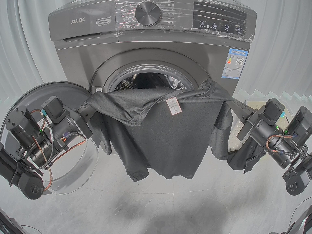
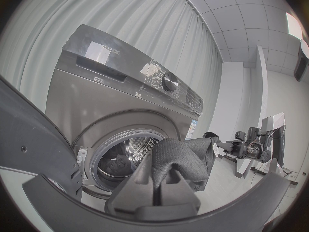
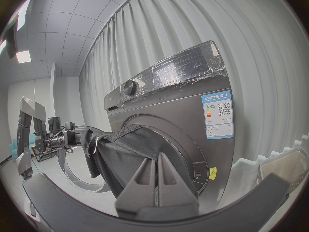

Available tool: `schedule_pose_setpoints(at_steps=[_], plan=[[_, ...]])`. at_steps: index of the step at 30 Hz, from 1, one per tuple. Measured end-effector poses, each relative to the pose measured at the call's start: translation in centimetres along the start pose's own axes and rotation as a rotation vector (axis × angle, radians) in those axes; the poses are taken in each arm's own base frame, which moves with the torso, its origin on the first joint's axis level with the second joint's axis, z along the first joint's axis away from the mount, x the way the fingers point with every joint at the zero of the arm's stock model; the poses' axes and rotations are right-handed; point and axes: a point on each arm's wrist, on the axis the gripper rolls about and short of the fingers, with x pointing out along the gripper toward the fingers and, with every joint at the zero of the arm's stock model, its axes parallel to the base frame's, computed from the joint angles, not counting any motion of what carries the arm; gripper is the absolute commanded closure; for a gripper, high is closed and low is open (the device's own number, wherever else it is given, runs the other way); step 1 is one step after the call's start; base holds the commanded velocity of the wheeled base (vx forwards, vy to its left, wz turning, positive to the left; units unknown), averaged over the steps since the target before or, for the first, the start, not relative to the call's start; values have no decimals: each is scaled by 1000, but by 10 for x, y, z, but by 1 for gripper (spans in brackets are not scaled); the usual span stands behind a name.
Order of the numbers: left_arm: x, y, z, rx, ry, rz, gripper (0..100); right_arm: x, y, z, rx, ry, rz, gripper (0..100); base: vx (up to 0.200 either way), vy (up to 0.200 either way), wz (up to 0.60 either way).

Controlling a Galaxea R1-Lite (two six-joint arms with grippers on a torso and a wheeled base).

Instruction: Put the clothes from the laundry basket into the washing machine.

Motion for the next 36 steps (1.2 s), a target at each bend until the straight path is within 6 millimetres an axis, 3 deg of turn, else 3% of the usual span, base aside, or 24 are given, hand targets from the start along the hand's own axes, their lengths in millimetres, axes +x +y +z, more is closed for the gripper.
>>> schedule_pose_setpoints(at_steps=[20,21,27,36], plan=[[-2,-1,1,0,-1,7,100,0,4,0,6,1,10,100,0,0,0],[-1,-1,1,1,-6,12,100,0,4,-1,7,1,11,0,0,0,0],[8,-3,10,9,-58,34,100,-5,6,-7,13,37,8,0,0,0,0],[36,-13,19,3,-133,36,100,-32,19,-41,32,239,33,0,0,0,0]])
